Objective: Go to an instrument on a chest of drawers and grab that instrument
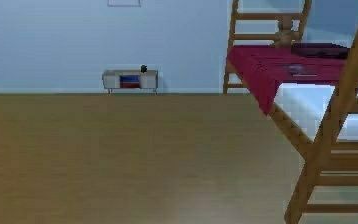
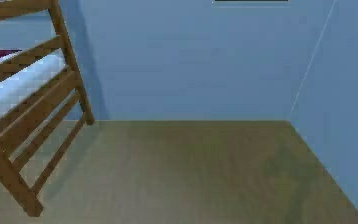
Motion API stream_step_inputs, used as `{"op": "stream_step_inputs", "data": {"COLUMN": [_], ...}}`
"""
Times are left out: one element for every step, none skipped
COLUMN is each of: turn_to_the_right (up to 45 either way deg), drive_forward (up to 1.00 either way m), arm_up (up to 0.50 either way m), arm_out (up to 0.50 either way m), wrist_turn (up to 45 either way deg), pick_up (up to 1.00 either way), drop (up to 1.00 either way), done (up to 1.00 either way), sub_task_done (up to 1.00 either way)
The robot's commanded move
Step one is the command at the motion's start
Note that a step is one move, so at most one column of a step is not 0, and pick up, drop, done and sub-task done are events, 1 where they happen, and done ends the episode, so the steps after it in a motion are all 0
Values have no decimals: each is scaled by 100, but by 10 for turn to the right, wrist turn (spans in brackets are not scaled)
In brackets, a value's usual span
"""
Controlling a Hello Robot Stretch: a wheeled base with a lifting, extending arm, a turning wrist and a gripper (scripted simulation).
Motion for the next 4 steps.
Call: {"op": "stream_step_inputs", "data": {"turn_to_the_right": [-450,-270,0,0], "drive_forward": [0,0,100,100], "arm_up": [0,0,0,0], "arm_out": [0,0,0,0], "wrist_turn": [0,0,0,0], "pick_up": [0,0,0,0], "drop": [0,0,0,0], "done": [0,0,0,0], "sub_task_done": [0,0,0,0]}}
